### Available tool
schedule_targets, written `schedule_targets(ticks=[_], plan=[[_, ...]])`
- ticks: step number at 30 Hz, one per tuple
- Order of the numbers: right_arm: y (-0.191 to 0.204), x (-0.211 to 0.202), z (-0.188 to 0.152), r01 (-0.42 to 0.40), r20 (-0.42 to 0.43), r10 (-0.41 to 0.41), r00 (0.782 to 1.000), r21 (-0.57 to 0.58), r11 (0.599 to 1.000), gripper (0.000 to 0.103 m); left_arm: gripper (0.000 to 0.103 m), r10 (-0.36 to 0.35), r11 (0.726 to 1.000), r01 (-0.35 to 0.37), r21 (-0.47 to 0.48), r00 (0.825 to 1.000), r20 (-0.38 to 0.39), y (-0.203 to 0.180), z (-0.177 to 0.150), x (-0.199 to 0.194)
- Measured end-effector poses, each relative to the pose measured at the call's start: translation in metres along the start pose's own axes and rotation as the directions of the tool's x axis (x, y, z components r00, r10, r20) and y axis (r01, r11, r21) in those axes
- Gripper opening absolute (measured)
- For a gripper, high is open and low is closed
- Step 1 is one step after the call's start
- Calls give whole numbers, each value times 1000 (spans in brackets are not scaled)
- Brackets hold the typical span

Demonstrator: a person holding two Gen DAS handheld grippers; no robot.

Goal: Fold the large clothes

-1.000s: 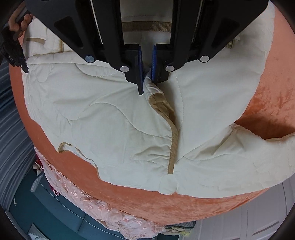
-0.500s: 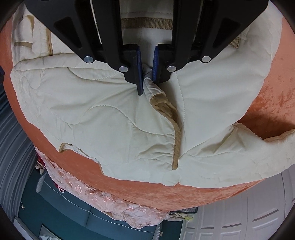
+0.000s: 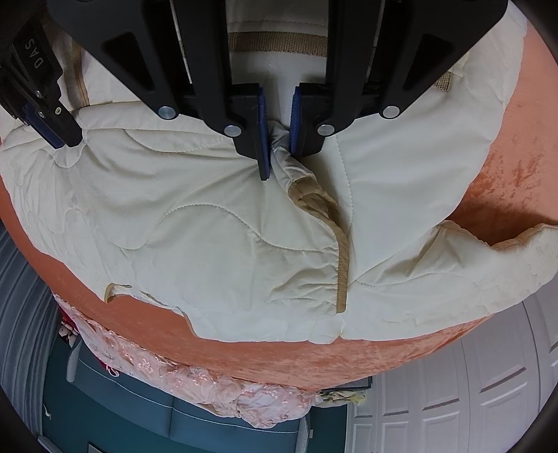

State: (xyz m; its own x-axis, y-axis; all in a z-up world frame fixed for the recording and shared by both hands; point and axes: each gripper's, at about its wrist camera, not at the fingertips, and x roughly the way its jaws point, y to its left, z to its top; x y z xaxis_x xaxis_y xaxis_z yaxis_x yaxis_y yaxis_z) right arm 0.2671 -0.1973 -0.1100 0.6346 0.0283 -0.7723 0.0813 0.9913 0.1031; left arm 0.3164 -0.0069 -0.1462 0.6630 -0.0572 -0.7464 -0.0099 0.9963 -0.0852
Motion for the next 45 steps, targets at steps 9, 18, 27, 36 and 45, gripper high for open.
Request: schedule_targets(ticks=[9, 18, 27, 36, 45], plan=[[7, 2, -5, 46, 34, -45, 998, -41, 998, 27, 10, 40, 999, -40, 26, 999, 13, -4, 0, 1], [-4, -1, -6, -11, 26, 11, 1000, 9, 1000, 27, 91, -72, 920, 108, -377, 991, 109, 134, 11, -82], [0, -3, -6, 15, 29, -14, 999, -8, 1000, 27, 87, 190, 741, -188, -644, 979, -66, 369, 25, -61], [0, -3, -6, 13, 28, -13, 1000, -7, 1000, 27, 5, 84, 780, -55, -624, 996, 16, 368, 76, -43], [-8, -48, -14, -72, 93, 64, 994, 78, 994, 50, 5, -275, 952, 299, -63, 929, 248, 84, 172, -143]])
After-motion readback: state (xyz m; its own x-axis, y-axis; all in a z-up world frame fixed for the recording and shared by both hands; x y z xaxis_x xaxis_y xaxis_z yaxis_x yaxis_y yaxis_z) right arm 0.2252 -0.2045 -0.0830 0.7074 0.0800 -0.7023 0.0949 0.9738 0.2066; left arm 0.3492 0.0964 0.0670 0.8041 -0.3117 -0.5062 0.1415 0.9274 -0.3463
